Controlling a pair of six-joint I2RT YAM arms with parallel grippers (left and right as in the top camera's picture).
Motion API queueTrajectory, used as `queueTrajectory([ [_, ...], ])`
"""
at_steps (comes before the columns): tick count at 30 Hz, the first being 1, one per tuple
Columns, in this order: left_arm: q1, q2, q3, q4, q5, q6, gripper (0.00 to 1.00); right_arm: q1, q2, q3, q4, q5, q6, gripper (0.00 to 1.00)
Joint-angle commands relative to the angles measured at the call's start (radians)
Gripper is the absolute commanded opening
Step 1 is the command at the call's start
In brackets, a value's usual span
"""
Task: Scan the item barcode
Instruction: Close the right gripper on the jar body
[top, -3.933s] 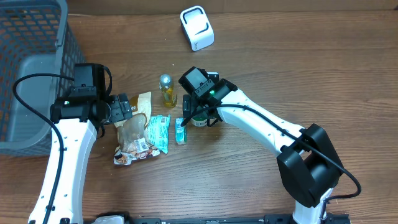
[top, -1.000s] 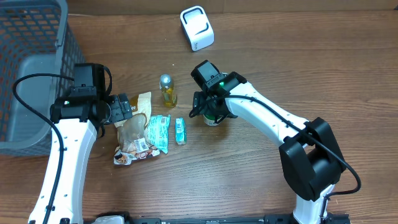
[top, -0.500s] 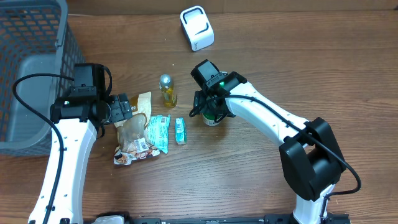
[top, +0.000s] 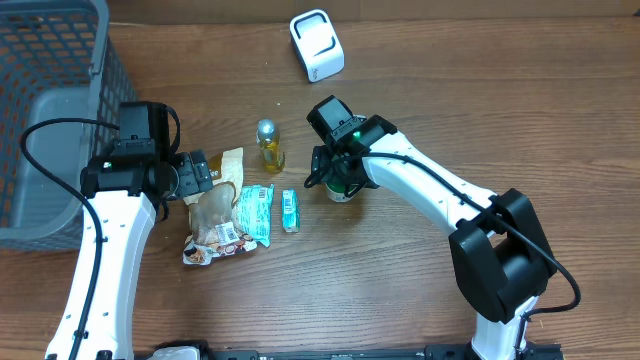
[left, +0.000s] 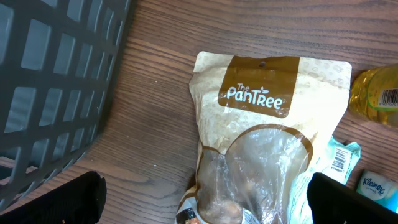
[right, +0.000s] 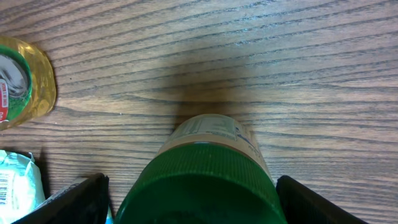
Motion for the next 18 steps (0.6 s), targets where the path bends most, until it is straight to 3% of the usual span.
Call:
queueTrajectory([
  [1,0.002,0.002,0.021,-0.002,0.004,0.015,0.99,-0.002,0.01,0.002,0.01,0.042,-0.002,0.86],
  [5,0.002,0.002,0.021,-0.002,0.004,0.015,1.0,-0.002,0.01,0.002,0.013,0.06,-0.001,0.86],
  [11,0.002,0.002,0.021,-0.002,0.004,0.015,1.0,-0.002,0.01,0.002,0.004,0.049,-0.001,0.69],
  [18,0.002,0.002,0.021,-0.001,0.004,0.015,1.0,-0.002,0.01,0.002,-0.01,0.046,-0.001,0.69],
])
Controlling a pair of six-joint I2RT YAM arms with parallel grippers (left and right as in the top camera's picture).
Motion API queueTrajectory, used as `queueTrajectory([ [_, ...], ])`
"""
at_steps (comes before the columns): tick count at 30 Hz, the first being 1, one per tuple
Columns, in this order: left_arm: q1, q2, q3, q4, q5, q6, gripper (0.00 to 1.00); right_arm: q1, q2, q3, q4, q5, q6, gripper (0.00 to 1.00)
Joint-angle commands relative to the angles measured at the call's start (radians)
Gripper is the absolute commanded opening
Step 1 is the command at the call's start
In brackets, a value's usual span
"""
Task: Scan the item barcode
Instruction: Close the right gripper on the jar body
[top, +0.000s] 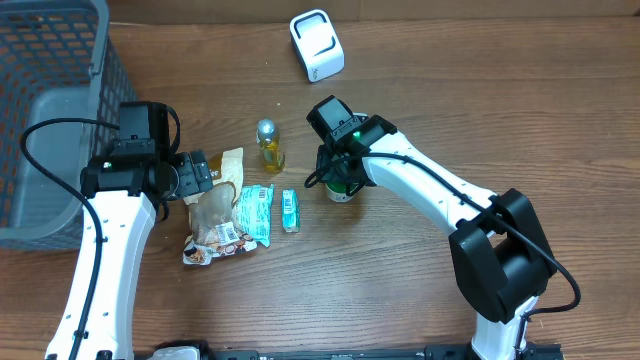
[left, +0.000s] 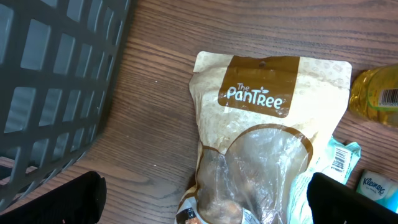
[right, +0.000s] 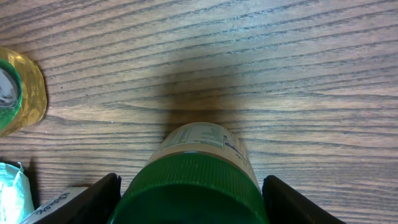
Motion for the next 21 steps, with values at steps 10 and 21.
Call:
queueTrajectory([
  [10,0.002,0.002,0.021,-0.002,0.004,0.015,1.0,-0.002,0.01,0.002,-0.02,-0.034,-0.001,0.62],
  [21,0.002,0.002,0.021,-0.002,0.004,0.015,1.0,-0.002,0.01,0.002,-0.08,-0.098,-0.001,0.61],
])
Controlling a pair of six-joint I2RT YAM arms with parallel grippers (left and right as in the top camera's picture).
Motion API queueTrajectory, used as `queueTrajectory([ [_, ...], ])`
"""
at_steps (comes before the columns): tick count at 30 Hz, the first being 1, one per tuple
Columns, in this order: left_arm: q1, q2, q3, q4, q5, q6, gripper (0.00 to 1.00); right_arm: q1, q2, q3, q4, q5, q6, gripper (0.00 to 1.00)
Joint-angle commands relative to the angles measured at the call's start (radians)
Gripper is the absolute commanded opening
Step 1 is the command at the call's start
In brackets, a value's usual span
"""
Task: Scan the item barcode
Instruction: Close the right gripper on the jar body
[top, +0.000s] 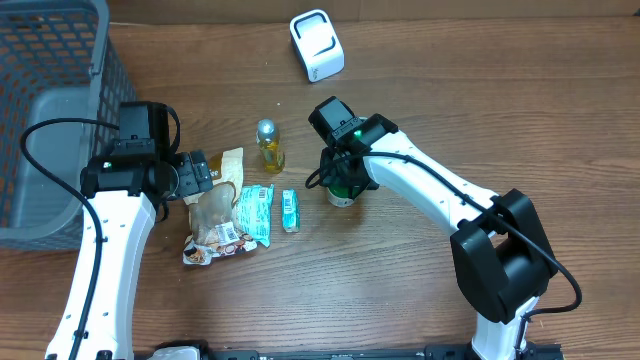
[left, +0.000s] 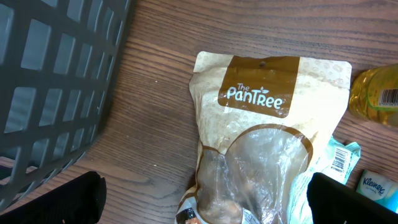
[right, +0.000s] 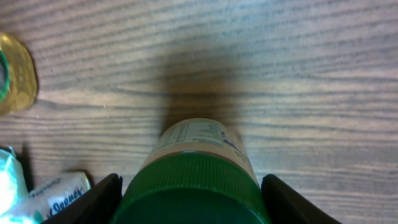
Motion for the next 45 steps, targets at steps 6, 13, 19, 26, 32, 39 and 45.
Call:
queueTrajectory([
  [6,0.002,0.002,0.021,-0.002,0.004,0.015,0.99,0.0,0.01,-0.001,-0.055,-0.066,0.002,0.62],
  [13,0.002,0.002,0.021,-0.002,0.004,0.015,1.0,0.0,0.01,0.0,-0.064,-0.097,-0.005,0.62],
  [19,0.002,0.002,0.021,-0.002,0.004,0.015,1.0,0.001,0.01,0.0,-0.077,-0.108,-0.058,0.62],
  [26,0.002,0.002,0.021,-0.002,0.004,0.015,1.0,0.001,0.01,0.0,-0.085,-0.108,-0.058,0.62],
  [32,0.002,0.002,0.021,-0.002,0.004,0.015,1.0,0.001,0.009,0.03,-0.099,-0.108,-0.084,0.79],
  [39,0.002,0.002,0.021,-0.002,0.004,0.015,1.0,-0.001,0.006,0.162,-0.19,-0.107,-0.079,1.0],
  [45,0.002,0.002,0.021,-0.001,0.004,0.015,0.99,-0.002,0.009,0.174,-0.214,-0.104,-0.072,1.0],
])
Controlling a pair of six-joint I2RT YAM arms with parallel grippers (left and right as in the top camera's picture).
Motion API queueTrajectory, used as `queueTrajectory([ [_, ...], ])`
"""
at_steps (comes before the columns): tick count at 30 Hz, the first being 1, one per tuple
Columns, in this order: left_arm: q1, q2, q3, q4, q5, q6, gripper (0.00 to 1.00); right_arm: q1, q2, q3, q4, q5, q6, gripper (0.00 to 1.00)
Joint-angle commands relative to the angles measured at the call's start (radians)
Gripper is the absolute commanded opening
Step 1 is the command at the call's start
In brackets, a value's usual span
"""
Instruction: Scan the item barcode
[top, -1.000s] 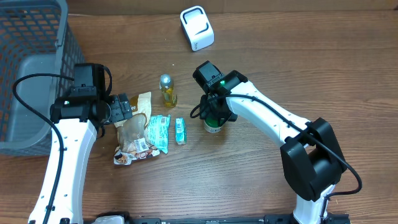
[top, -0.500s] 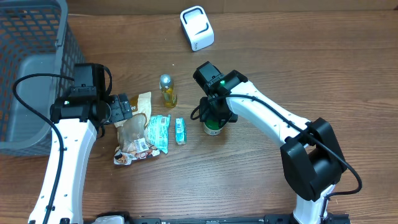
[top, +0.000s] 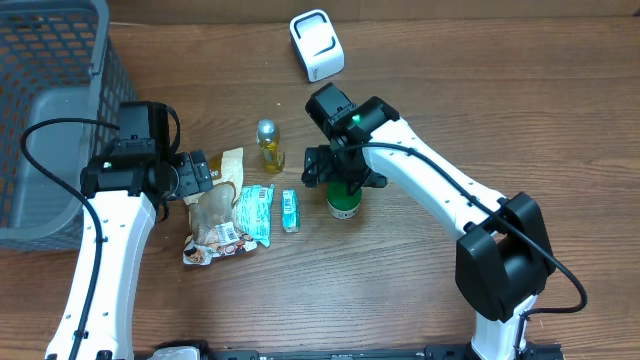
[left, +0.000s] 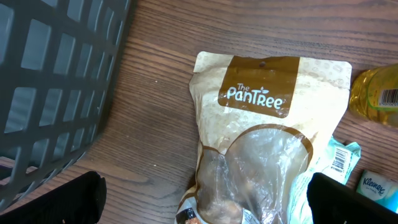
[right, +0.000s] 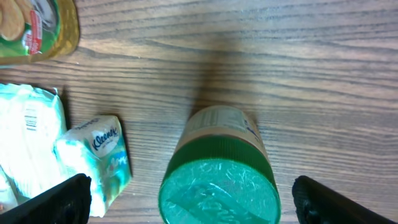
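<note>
A jar with a green lid (right: 217, 186) stands upright on the wood table (top: 420, 290), also seen from overhead as the jar (top: 343, 206). My right gripper (right: 199, 202) hovers straight above it, open wide, with its fingers well clear of the lid on both sides. The white barcode scanner (top: 317, 44) sits at the back of the table. My left gripper (left: 205, 199) hangs open over a PanTree snack bag (left: 267, 124), holding nothing.
A grey mesh basket (top: 50, 100) fills the far left. A yellow oil bottle (top: 267, 145), a teal packet (top: 255, 212) and a Kleenex pack (right: 102, 155) lie left of the jar. The oil bottle's label (right: 37, 28) shows at the upper left.
My right gripper was closed around the jar's green lid; now it is open wide and higher above the jar, which stands free on the table. The left arm has not moved.
My right gripper first stood low with its fingers spread around the jar's lid. At the two following moments the fingers were pressed against the lid. Now they are spread wide and raised, with the jar left upright on the table. My left gripper stayed open over the snack bag throughout.
</note>
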Motion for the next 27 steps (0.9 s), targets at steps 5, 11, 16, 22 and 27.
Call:
queueTrajectory([
  [5,0.002,0.002,0.021,-0.002,0.004,0.015,0.99,-0.003,0.0,0.017,0.015,-0.002,0.001,1.0],
  [11,0.002,0.002,0.021,-0.002,0.004,0.015,1.0,-0.003,0.0,0.016,0.006,-0.002,0.001,1.0],
  [16,0.002,0.002,0.021,-0.002,0.004,0.015,0.99,-0.003,0.002,-0.006,0.003,-0.002,0.006,1.0],
  [22,0.002,0.002,0.021,-0.002,0.004,0.015,0.99,-0.003,0.016,-0.039,0.006,0.002,0.063,1.0],
  [27,0.002,0.002,0.021,-0.001,0.004,0.015,1.0,-0.001,0.036,-0.044,0.007,0.002,0.086,0.99],
])
